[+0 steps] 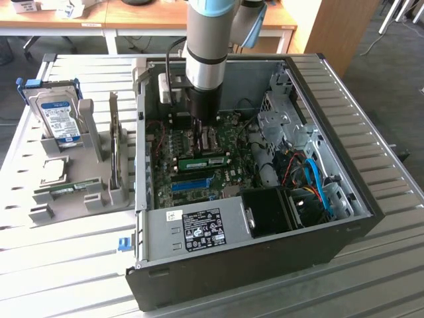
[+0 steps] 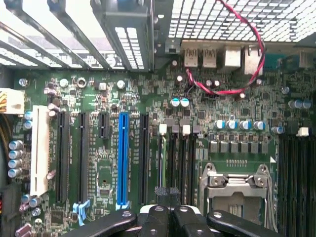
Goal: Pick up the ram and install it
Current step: 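Press down the ram until it locks into place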
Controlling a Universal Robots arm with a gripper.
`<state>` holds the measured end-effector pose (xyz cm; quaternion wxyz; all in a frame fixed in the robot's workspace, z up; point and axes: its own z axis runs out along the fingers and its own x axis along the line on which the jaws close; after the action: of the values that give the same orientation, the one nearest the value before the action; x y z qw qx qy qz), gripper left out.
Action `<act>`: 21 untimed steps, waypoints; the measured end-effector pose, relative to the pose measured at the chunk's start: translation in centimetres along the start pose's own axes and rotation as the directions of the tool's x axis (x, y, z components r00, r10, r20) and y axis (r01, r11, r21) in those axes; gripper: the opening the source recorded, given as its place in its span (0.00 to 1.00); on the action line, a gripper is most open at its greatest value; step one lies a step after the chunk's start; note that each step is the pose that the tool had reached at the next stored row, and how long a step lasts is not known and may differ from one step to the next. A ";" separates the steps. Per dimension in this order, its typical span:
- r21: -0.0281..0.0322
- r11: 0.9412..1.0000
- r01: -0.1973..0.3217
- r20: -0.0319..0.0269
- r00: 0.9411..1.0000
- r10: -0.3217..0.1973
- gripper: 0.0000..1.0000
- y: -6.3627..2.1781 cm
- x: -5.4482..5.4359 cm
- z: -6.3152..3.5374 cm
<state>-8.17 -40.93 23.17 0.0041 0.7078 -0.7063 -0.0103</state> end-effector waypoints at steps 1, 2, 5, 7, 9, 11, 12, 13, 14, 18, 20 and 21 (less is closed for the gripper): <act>0.000 1.000 0.000 0.000 1.000 0.000 0.11 0.13 0.0 0.00; 0.000 1.000 0.000 0.000 1.000 0.000 0.11 0.25 0.0 0.00; 0.000 1.000 0.000 0.000 1.000 0.000 0.11 0.54 0.0 0.01; 0.000 1.000 0.000 0.000 1.000 0.000 0.11 0.54 0.0 0.01; 0.000 1.000 0.000 0.000 1.000 0.000 0.11 0.54 0.0 0.01; 0.000 1.000 0.000 0.000 1.000 0.000 0.11 0.55 0.0 0.02; 0.000 1.000 0.000 0.000 1.000 0.000 0.11 0.55 0.0 0.08; 0.000 1.000 0.000 0.000 1.000 0.000 0.11 0.55 0.0 0.15; 0.000 1.000 0.000 0.000 1.000 0.000 0.11 0.54 0.0 0.23; 0.000 1.000 0.000 0.000 1.000 0.000 0.11 0.54 0.0 0.47; 0.000 1.000 0.000 0.000 1.000 0.000 0.11 0.54 0.0 0.47; 0.000 1.000 0.000 0.000 1.000 0.000 0.11 0.54 0.0 0.48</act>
<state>-8.72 -40.95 22.70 0.0042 0.7078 -0.7063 -0.0102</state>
